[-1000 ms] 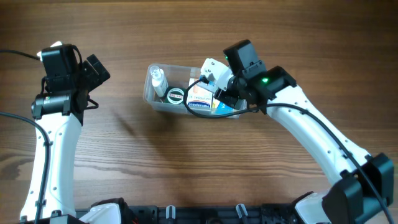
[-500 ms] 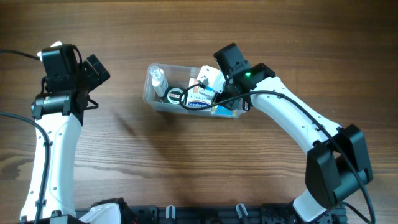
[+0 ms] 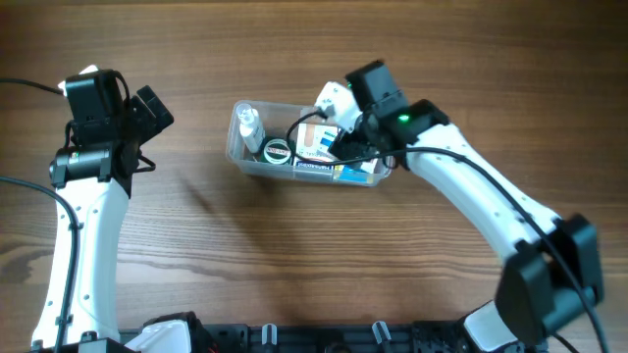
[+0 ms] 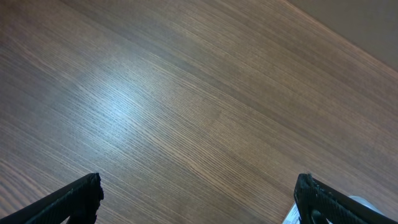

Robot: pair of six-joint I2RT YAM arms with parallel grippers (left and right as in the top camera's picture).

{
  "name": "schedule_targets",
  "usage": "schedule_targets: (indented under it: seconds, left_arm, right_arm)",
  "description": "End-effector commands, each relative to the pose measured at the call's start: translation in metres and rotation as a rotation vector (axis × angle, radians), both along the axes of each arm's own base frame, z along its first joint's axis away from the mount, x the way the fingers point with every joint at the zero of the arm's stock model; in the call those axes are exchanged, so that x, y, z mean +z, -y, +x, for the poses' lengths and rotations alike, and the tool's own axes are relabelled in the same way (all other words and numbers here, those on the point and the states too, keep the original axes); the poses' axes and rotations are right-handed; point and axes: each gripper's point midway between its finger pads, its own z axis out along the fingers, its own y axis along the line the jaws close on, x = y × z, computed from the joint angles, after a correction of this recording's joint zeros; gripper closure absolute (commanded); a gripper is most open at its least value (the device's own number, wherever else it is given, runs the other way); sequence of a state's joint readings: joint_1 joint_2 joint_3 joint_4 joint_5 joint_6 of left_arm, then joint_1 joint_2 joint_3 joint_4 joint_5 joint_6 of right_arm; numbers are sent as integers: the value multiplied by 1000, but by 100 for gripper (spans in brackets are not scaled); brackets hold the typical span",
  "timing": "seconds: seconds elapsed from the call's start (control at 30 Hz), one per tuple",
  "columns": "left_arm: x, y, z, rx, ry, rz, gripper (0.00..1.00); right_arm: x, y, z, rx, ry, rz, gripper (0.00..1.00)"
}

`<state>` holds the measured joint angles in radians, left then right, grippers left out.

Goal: Pack container
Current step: 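Lower the Panadol box into the container, release and lift away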

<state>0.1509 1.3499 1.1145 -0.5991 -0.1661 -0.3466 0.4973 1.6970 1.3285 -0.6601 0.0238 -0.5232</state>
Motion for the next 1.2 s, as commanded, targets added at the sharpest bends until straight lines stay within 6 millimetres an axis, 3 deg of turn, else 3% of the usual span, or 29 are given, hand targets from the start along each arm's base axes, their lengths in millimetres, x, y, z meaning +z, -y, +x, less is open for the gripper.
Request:
schedule_targets:
  seconds: [0.0, 0.2, 0.33, 0.47, 1.17]
  left_arm:
    - [9, -2, 2, 5, 26, 2, 0]
    - [9, -2, 2, 5, 26, 2, 0]
    - [9, -2, 2, 5, 26, 2, 0]
    - [9, -2, 2, 5, 26, 2, 0]
    - [9, -2, 2, 5, 26, 2, 0]
  right_arm:
    - [24, 9, -4, -64, 24, 48, 1]
    - [27, 57, 12, -622, -59, 267, 0]
    - [28, 84, 22, -732, -121, 388, 0]
    - [28, 104, 27, -770, -107, 382, 0]
    - [28, 108, 28, -782, -104, 384, 0]
